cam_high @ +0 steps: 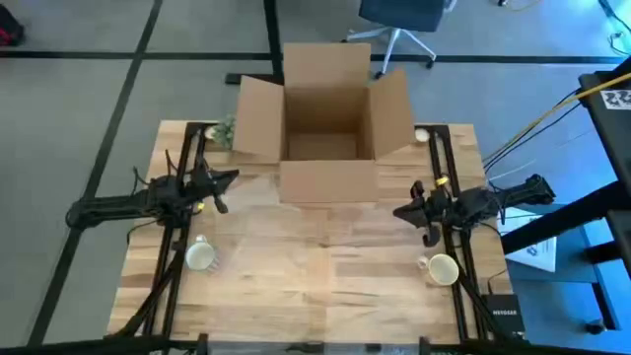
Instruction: Wrap mug
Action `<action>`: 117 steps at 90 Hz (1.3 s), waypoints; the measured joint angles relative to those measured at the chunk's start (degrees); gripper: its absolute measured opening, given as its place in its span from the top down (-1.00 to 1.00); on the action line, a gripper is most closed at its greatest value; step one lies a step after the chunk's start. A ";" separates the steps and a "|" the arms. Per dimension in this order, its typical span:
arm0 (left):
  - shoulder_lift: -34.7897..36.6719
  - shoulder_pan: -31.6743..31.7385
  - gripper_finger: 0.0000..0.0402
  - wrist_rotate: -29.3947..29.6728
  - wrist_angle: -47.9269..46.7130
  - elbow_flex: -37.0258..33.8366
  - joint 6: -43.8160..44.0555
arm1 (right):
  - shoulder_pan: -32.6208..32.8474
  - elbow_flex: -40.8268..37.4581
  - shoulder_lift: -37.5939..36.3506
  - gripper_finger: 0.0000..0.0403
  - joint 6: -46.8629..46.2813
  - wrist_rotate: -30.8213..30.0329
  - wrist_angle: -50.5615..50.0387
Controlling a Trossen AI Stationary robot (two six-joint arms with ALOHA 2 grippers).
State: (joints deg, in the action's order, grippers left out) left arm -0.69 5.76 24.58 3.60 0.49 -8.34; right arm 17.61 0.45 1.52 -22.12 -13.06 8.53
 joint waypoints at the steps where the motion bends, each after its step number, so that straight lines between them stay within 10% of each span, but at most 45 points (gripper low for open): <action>1: 0.00 0.00 1.00 0.00 0.00 0.00 0.00 | 0.00 0.00 0.00 0.95 -0.79 -0.14 0.30; 15: 0.00 -0.02 1.00 0.00 0.00 0.00 0.00 | 0.00 0.01 0.01 0.95 1.77 -9.17 3.91; 28: 0.00 -0.01 1.00 0.00 0.00 0.00 0.00 | -0.02 5.10 1.94 0.95 8.35 -4.74 1.17; 79: 0.00 -0.02 1.00 0.00 0.02 0.00 -0.01 | 0.00 55.76 44.71 0.95 -17.12 11.82 -75.27; 117: 0.01 -0.01 1.00 0.06 0.03 0.00 0.62 | 11.54 59.39 58.73 0.62 -31.37 19.63 -93.09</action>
State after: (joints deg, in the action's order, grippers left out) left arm -0.67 5.75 24.64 3.62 0.49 -7.72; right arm 29.15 59.84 60.25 -53.49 6.57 -84.57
